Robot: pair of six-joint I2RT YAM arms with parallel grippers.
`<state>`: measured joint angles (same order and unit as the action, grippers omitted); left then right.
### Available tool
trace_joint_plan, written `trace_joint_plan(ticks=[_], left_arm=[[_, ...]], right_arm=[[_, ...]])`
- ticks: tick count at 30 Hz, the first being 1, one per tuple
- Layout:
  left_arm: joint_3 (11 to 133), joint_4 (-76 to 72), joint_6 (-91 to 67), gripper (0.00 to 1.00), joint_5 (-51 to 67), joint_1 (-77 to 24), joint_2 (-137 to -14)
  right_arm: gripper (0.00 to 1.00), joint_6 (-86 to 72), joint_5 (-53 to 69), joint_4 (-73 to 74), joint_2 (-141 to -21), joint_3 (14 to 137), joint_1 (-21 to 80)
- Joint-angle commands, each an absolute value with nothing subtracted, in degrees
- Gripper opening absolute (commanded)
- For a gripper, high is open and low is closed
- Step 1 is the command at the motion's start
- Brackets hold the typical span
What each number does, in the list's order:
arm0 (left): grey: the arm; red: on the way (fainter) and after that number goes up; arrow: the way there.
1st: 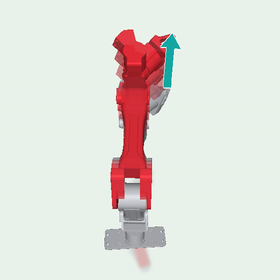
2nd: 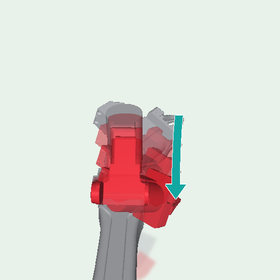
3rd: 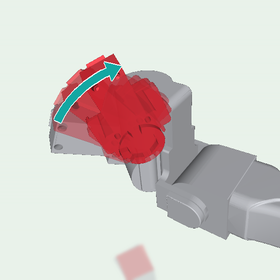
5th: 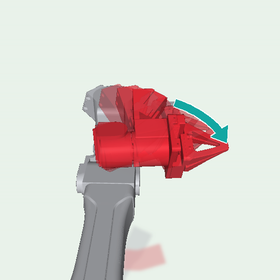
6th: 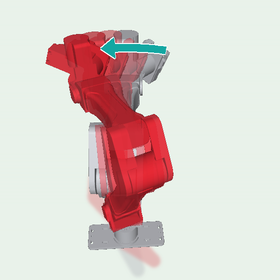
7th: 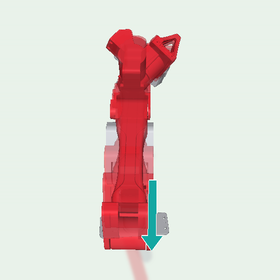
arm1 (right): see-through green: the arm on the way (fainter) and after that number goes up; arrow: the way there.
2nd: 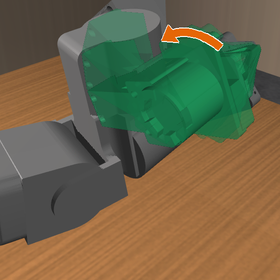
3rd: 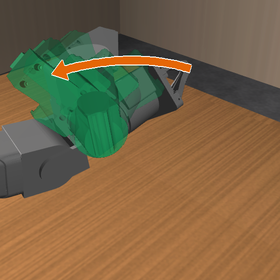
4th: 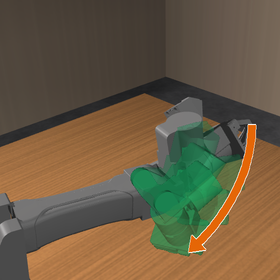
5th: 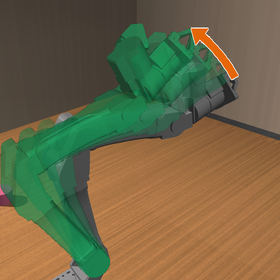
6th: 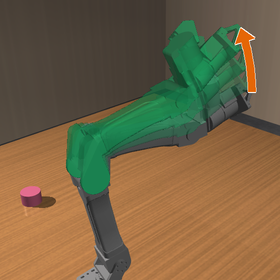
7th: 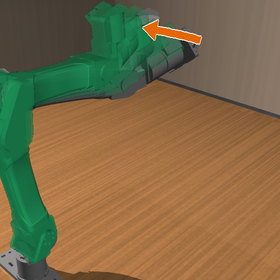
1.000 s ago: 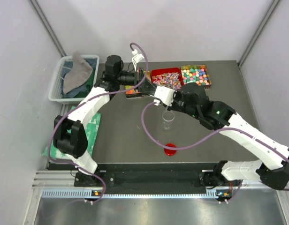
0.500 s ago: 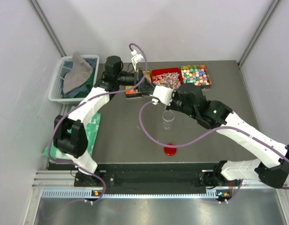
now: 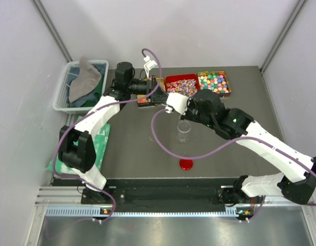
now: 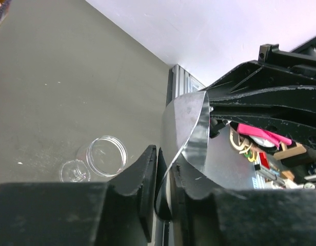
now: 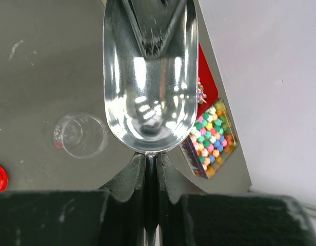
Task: Pack the candies
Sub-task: Pick up the spatula from the center of the board.
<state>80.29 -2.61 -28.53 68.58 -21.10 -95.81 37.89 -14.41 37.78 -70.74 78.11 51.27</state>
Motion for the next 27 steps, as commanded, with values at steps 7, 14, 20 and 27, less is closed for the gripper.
trace_joint_plan(ticks=[7, 14, 20, 27], left_arm=[[80.33, -1.23, -24.26, 0.39, 68.20, -23.29, -96.94], [86.13, 1.84, -24.34, 0.94, 67.41, -20.75, -97.21], [89.29, 0.62, -27.07, 0.99, 67.24, -16.09, -96.77], [92.10, 4.02, -23.68, 0.99, 62.51, -8.36, -98.08]], right_arm=[[0.00, 36.74, -8.52, 30.76, -70.22, 83.41, 53.53], [0.00, 39.46, -12.30, 28.22, -68.91, 77.97, 53.53], [0.00, 40.34, -14.06, 26.46, -68.20, 73.39, 53.09], [0.00, 40.08, -13.53, 26.19, -68.29, 72.60, 50.98]])
